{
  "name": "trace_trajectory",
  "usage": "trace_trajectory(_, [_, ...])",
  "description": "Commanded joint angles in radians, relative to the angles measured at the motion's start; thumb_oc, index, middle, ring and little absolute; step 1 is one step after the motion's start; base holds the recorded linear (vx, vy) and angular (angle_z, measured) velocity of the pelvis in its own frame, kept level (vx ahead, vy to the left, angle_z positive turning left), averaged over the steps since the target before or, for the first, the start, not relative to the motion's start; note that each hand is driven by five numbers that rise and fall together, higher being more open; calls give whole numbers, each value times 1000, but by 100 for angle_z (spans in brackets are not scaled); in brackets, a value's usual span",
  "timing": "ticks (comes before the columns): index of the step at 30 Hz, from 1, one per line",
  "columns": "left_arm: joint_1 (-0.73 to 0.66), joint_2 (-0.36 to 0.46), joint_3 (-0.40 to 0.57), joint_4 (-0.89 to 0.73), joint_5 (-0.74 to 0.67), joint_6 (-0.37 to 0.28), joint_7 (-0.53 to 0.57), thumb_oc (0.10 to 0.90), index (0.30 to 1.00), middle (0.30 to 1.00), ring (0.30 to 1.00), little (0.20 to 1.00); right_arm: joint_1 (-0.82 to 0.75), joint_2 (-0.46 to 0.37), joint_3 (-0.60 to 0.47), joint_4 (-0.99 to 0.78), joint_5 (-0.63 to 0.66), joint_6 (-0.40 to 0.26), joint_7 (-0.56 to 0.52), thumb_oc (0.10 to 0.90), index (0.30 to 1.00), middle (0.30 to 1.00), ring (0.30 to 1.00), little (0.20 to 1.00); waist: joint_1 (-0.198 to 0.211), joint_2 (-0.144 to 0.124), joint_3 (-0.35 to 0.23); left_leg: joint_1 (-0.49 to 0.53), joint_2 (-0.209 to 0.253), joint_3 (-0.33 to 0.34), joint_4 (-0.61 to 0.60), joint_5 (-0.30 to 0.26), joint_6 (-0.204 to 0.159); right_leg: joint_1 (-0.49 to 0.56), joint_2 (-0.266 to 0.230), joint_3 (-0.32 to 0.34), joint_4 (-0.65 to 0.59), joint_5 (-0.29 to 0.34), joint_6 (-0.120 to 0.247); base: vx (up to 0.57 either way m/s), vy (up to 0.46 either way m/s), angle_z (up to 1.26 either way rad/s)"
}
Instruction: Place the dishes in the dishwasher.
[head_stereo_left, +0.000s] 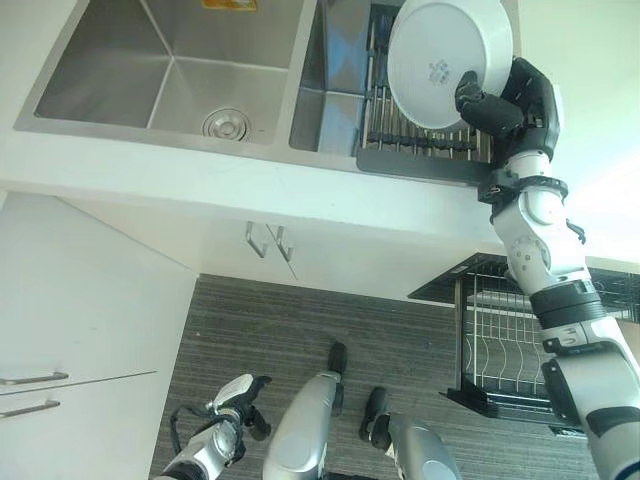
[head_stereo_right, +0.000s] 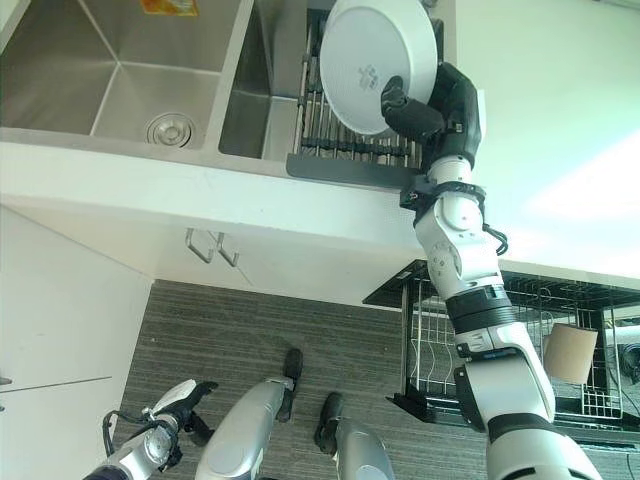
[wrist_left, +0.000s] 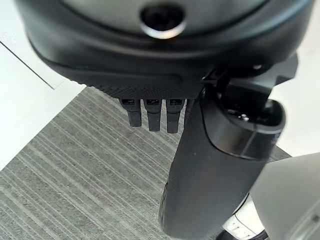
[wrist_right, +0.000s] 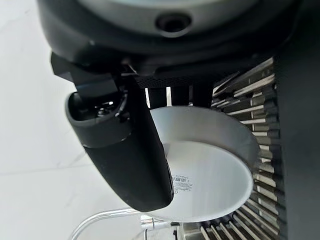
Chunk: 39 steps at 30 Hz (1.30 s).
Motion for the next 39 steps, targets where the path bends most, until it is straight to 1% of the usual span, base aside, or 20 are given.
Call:
trace_trajectory(1, [49, 9, -10, -4, 26, -34, 36, 800, 900, 900, 900, 900, -92, -72, -28, -67, -45, -191, -21, 400, 300, 300, 300, 300, 0, 12, -88, 51, 14, -53, 26, -181, -49, -27, -50, -46, -20, 33, 51, -29, -30, 2])
trace_trajectory(3, [52, 5, -11, 2, 34, -35, 40, 800, 900, 900, 900, 900, -86, -65, -27, -86, -60, -232, -22, 400, 300, 300, 300, 300, -2, 10, -97, 58, 15, -49, 26, -184, -49, -21, -49, -45, -20, 30, 50, -16, -16, 0])
trace_trajectory(6, [58, -4, -8, 20, 43, -38, 52, 800, 900, 900, 900, 900, -70, -48, -27, -129, -41, -294, -19, 400, 300, 300, 300, 300, -7, 4, -113, 69, 20, -42, 26, -189, -50, -13, -48, -41, -20, 24, 50, -31, -35, -4])
trace_trajectory(7, [60, -8, -6, 29, 45, -39, 58, 800, 900, 900, 900, 900, -57, -37, -28, -160, -26, -331, -25, 400, 300, 300, 300, 300, -11, 0, -121, 73, 23, -37, 26, -192, -51, -10, -47, -39, -20, 22, 50, -31, -40, -7])
trace_trajectory(9, [63, -18, 3, 44, 48, -40, 64, 800, 900, 900, 900, 900, -31, -14, -36, -228, -14, -371, -25, 400, 300, 300, 300, 300, -20, -6, -136, 83, 26, -30, 26, -197, -51, -4, -44, -33, -20, 18, 51, -43, -46, -14])
trace_trajectory(11, [65, -33, 13, 64, 58, -40, 70, 800, 900, 900, 900, 900, 17, 25, -44, -341, -58, -404, -60, 400, 300, 300, 300, 300, -37, -14, -159, 98, 34, -13, 26, -206, -51, 2, -42, -22, -20, 14, 52, -59, -45, -21])
trace_trajectory(12, [65, -36, 15, 66, 55, -37, 71, 800, 900, 900, 900, 900, 27, 31, -46, -362, -66, -409, -71, 400, 300, 300, 300, 300, -42, -16, -163, 101, 36, -9, 26, -208, -51, 3, -41, -19, -20, 13, 52, -58, -42, -30])
trace_trajectory(14, [67, -51, 21, 78, 35, -18, 66, 800, 900, 900, 900, 900, 85, 60, -57, -439, -62, -435, -134, 400, 300, 300, 300, 300, -65, -22, -185, 115, 44, 7, 26, -217, -51, 7, -35, -2, -20, 11, 54, -48, -41, -27])
trace_trajectory(15, [69, -60, 24, 86, 19, -7, 64, 800, 900, 900, 900, 900, 113, 68, -67, -461, -53, -442, -145, 400, 300, 300, 300, 300, -77, -25, -194, 121, 48, 14, 26, -222, -51, 9, -31, 7, -20, 9, 54, -29, -39, -28])
trace_trajectory(18, [71, -89, 41, 112, -31, 27, 52, 800, 900, 900, 900, 900, 216, 88, -91, -529, -43, -475, -152, 400, 300, 300, 300, 300, -113, -31, -220, 142, 59, 37, 26, -233, -51, 12, -21, 37, -20, 6, 52, 2, -29, -40])
trace_trajectory(21, [76, -110, 45, 142, -44, 31, 57, 800, 900, 900, 900, 900, 312, 98, -124, -577, -43, -505, -157, 400, 300, 300, 300, 300, -150, -34, -244, 165, 73, 67, 26, -246, -51, 15, -12, 69, -20, 3, 51, 37, -31, -62])
trace_trajectory(25, [94, -126, 56, 152, -78, 49, 69, 800, 900, 900, 900, 900, 476, 80, -210, -634, -38, -548, -148, 400, 300, 300, 300, 300, -201, -36, -263, 187, 91, 102, 26, -258, -53, 10, -1, 109, -20, 1, 53, 32, -34, -68])
trace_trajectory(26, [107, -129, 64, 149, -86, 59, 73, 800, 900, 900, 900, 900, 558, 65, -266, -646, -17, -564, -128, 400, 300, 300, 300, 300, -225, -38, -268, 192, 101, 118, 26, -262, -56, 6, 3, 123, -20, -2, 56, 19, -53, -74])
trace_trajectory(28, [118, -131, 71, 147, -94, 62, 76, 800, 900, 900, 900, 900, 625, 53, -311, -648, -11, -577, -112, 400, 300, 300, 300, 300, -240, -39, -273, 192, 108, 129, 26, -264, -59, 0, 5, 133, -20, -2, 58, 9, -50, -72])
trace_trajectory(30, [136, -135, 94, 137, -101, 64, 84, 800, 900, 900, 900, 900, 723, 40, -374, -645, -14, -588, -91, 400, 300, 300, 300, 300, -267, -40, -274, 193, 117, 145, 26, -265, -61, -9, 5, 143, -20, -1, 60, -14, -35, -55])
trace_trajectory(31, [147, -135, 106, 132, -101, 59, 86, 800, 900, 900, 900, 900, 767, 36, -408, -633, -23, -576, -86, 400, 300, 300, 300, 300, -283, -39, -274, 195, 121, 154, 26, -266, -62, -13, 6, 147, -20, -1, 58, -27, -13, -23])
trace_trajectory(33, [159, -136, 128, 129, -100, 55, 80, 800, 900, 900, 900, 900, 847, 39, -464, -581, 13, -561, -26, 400, 300, 300, 300, 300, -308, -38, -275, 200, 126, 167, 26, -269, -66, -15, 4, 148, -20, -2, 58, -10, -2, -23])
trace_trajectory(36, [160, -138, 130, 128, -96, 57, 82, 800, 900, 900, 900, 900, 877, 41, -476, -545, 16, -551, -4, 400, 300, 300, 300, 300, -318, -38, -276, 201, 127, 171, 26, -270, -66, -15, 3, 147, -20, -2, 58, 4, 1, -5])
trace_trajectory(39, [157, -136, 128, 119, -104, 68, 77, 800, 900, 900, 900, 900, 892, 43, -473, -503, 32, -508, 36, 400, 300, 300, 300, 300, -321, -37, -276, 199, 124, 169, 26, -272, -67, -17, 0, 144, -20, -3, 58, 1, 7, 1])
